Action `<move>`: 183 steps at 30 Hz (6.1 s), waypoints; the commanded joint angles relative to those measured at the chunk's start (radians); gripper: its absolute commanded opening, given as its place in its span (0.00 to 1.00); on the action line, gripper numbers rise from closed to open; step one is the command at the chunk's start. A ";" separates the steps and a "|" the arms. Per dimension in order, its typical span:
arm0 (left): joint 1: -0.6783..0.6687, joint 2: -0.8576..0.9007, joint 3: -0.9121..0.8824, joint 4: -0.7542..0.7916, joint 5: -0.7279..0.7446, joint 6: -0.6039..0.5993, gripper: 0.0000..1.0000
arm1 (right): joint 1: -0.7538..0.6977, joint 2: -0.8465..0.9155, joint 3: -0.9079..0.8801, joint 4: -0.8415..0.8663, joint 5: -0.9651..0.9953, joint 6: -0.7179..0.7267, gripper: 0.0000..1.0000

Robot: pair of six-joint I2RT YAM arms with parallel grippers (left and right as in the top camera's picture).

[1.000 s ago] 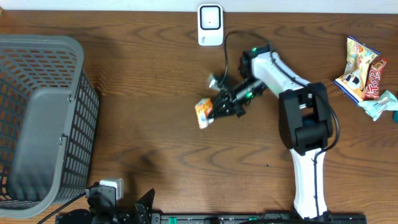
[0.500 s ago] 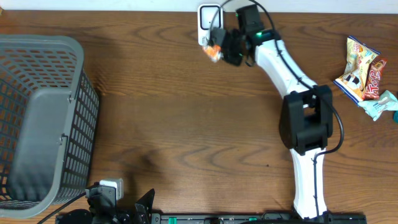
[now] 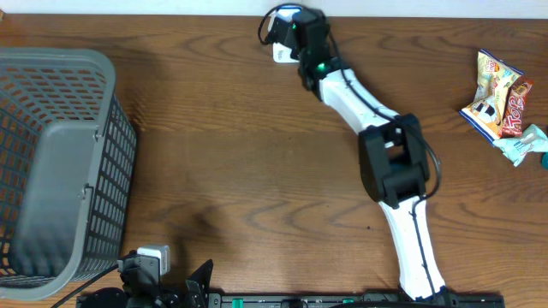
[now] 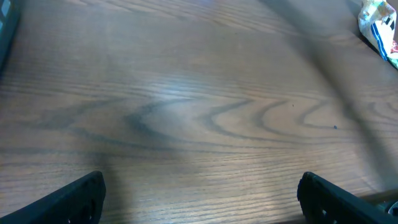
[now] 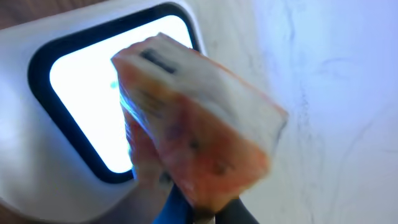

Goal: Scan the item barcode

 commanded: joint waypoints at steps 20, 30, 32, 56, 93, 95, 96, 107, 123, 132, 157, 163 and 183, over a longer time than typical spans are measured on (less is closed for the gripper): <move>-0.004 -0.007 0.005 0.000 0.001 0.017 0.98 | -0.310 -0.115 0.034 -0.499 0.335 0.280 0.01; -0.004 -0.007 0.005 0.000 0.001 0.017 0.98 | -0.606 -0.098 -0.008 -0.641 0.207 0.546 0.08; -0.004 -0.007 0.005 0.000 0.001 0.017 0.98 | -0.641 -0.103 -0.008 -0.641 0.208 0.624 0.31; -0.004 -0.007 0.005 0.000 0.001 0.017 0.98 | -0.679 -1.062 0.004 -0.724 -0.438 1.054 0.99; -0.004 -0.007 0.005 0.000 0.001 0.017 0.98 | -0.677 -2.026 -0.327 -0.673 -0.280 1.157 0.99; -0.004 -0.007 0.005 0.000 0.001 0.017 0.98 | -0.677 -2.074 -0.327 -0.665 -0.240 1.157 0.99; -0.004 -0.007 0.005 0.000 0.001 0.017 0.98 | -0.677 -2.094 -0.327 -0.663 -0.225 1.157 0.99; -0.004 -0.007 0.005 0.000 0.001 0.017 0.98 | -0.677 -2.249 -0.325 -0.858 -0.140 1.155 0.99; -0.004 -0.007 0.005 0.000 0.001 0.017 0.98 | -0.631 -2.282 -0.668 -1.115 -0.308 1.323 0.99; -0.004 -0.007 0.005 0.000 0.001 0.017 0.98 | -0.539 -2.473 -1.204 -0.663 -0.308 1.406 0.99; -0.004 -0.007 0.005 0.000 0.001 0.017 0.98 | -0.538 -2.502 -2.008 -0.062 -0.197 1.494 0.99; -0.004 -0.007 0.005 0.000 0.001 0.017 0.98 | -0.526 -2.502 -2.008 -0.084 -0.188 1.494 0.99; -0.004 -0.007 0.005 -0.012 -0.020 0.038 0.98 | -0.527 -2.502 -2.008 -0.084 -0.188 1.494 0.99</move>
